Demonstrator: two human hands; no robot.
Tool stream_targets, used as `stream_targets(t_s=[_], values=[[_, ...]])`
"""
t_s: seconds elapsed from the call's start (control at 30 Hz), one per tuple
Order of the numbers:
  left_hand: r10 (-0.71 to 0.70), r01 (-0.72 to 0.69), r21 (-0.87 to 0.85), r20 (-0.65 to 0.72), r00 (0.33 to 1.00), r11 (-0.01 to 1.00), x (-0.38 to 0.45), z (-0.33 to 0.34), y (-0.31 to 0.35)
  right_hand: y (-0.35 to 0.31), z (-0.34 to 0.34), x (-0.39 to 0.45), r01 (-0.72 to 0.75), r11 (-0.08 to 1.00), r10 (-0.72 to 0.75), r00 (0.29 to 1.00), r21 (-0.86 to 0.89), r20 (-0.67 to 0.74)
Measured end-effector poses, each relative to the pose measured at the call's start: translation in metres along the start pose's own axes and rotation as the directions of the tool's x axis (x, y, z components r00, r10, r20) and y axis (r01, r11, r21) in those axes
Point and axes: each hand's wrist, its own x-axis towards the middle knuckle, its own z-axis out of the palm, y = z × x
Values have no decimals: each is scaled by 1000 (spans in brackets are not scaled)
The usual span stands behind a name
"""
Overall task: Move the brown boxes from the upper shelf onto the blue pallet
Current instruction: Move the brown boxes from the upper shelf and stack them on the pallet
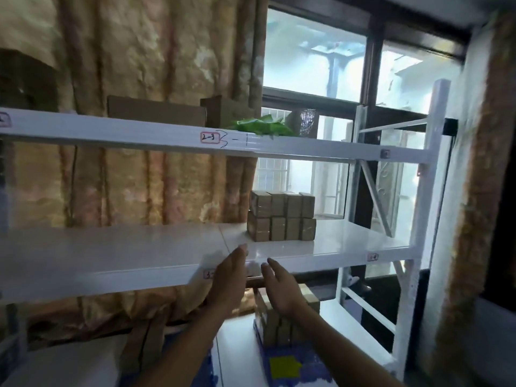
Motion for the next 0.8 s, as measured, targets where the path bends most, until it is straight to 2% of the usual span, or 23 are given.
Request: stream_targets(t_s=[0.1,0.2,0.3,0.4,0.57,0.8], values=[[41,-39,62,-25,999,997,46,21,10,14,-18,38,15,1000,-15,999,-1,-35],[55,-54,32,-32,998,998,97,38,12,22,-32,87,54,999,-54,993,-6,-100],[181,-181,19,4,983,983,153,57,9,26,-40,139,135,991,-133,970,-1,-204],[275,-275,-51,1,961,960,199,73,9,25,-46,186,206,978,-200,953,3,-226],[280,-280,-3,-34,960,960,246,94,-7,38,-46,237,153,987,-158,947,-40,-280],[357,-354,45,-87,930,934,274,105,-15,58,-48,270,147,967,-213,916,-209,-340]])
